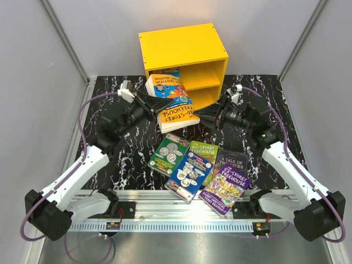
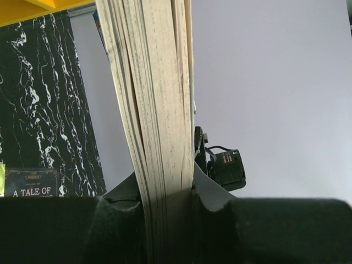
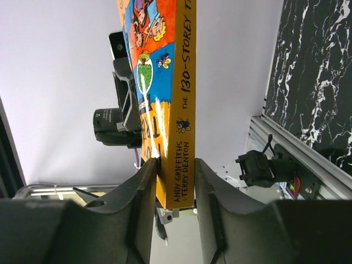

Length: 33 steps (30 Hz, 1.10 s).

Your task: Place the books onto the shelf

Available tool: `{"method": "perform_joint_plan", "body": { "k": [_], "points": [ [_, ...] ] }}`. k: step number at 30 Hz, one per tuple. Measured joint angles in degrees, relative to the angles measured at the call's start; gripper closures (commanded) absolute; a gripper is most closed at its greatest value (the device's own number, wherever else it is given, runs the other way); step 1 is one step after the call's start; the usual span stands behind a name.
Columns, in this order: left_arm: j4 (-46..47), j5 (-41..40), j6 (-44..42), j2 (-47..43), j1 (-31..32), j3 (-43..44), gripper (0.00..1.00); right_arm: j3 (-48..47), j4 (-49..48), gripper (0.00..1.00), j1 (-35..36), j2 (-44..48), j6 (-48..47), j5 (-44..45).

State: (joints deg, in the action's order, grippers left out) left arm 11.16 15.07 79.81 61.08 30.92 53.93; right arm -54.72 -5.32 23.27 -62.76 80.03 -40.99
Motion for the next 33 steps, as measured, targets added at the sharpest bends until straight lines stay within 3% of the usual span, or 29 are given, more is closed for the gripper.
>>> {"method": "perform_joint_plan", "body": {
  "k": [4, 7, 8, 11, 14, 18, 20, 22, 23, 24, 25, 29, 33],
  "points": [
    [0.8, -1.6, 0.0, 0.1, 0.6, 0.0, 1.00, 0.4, -1.5, 0.61, -0.1, 0.0, 1.3, 0.8],
    [1.3, -2.9, -0.3, 0.9, 1.4, 0.0, 1.00, 1.3, -2.8, 0.53, -0.1, 0.0, 2.5, 1.5],
    [1.4, -3.2, -0.3, 1.4, 1.9, 0.0, 1.00, 1.7, -3.2, 0.46, -0.1, 0.0, 2.9, 1.4],
    [1.5, -4.0, -0.4, 3.2, 3.7, 0.1, 1.00, 2.6, -3.8, 0.47, 0.1, 0.0, 4.1, 1.4],
    [2.2, -4.4, -0.3, 4.4, 4.4, 0.5, 1.00, 3.0, -3.6, 0.63, 0.1, 0.0, 4.7, 1.5],
    [2.3, -5.0, -0.5, 4.5, 4.5, 0.9, 1.00, 3.0, -4.3, 0.94, 0.0, 0.1, 5.1, 1.9],
    [1.9, -5.2, -0.7, 4.5, 4.6, 1.1, 1.00, 3.0, -4.3, 1.00, 0.0, 0.1, 5.4, 2.0],
    [1.8, -5.2, -0.9, 4.4, 4.7, 1.1, 0.84, 3.0, -4.2, 1.00, 0.0, 0.2, 5.4, 2.1],
    [1.6, -5.2, -1.1, 4.4, 4.7, 1.1, 0.69, 2.9, -3.8, 1.00, -0.1, 0.3, 5.1, 2.2],
    [0.9, -5.2, -1.8, 4.2, 4.7, 1.4, 0.36, 2.8, -3.2, 1.00, -0.1, 0.3, 4.8, 2.2],
    [-0.9, -5.0, -3.6, 4.1, 4.7, 1.8, 0.27, 2.4, -2.4, 1.00, -0.1, 0.3, 4.1, 1.9],
    [-10.3, -4.9, -9.3, 1.8, 5.0, 3.1, 0.07, -0.8, 6.3, 1.00, -0.2, 0.1, -1.1, 1.3],
    [-20.9, -5.3, -14.2, -6.5, 3.7, 1.4, 0.01, -5.0, 12.9, 1.00, -0.6, -2.1, -5.9, 1.3]
  ]
}}
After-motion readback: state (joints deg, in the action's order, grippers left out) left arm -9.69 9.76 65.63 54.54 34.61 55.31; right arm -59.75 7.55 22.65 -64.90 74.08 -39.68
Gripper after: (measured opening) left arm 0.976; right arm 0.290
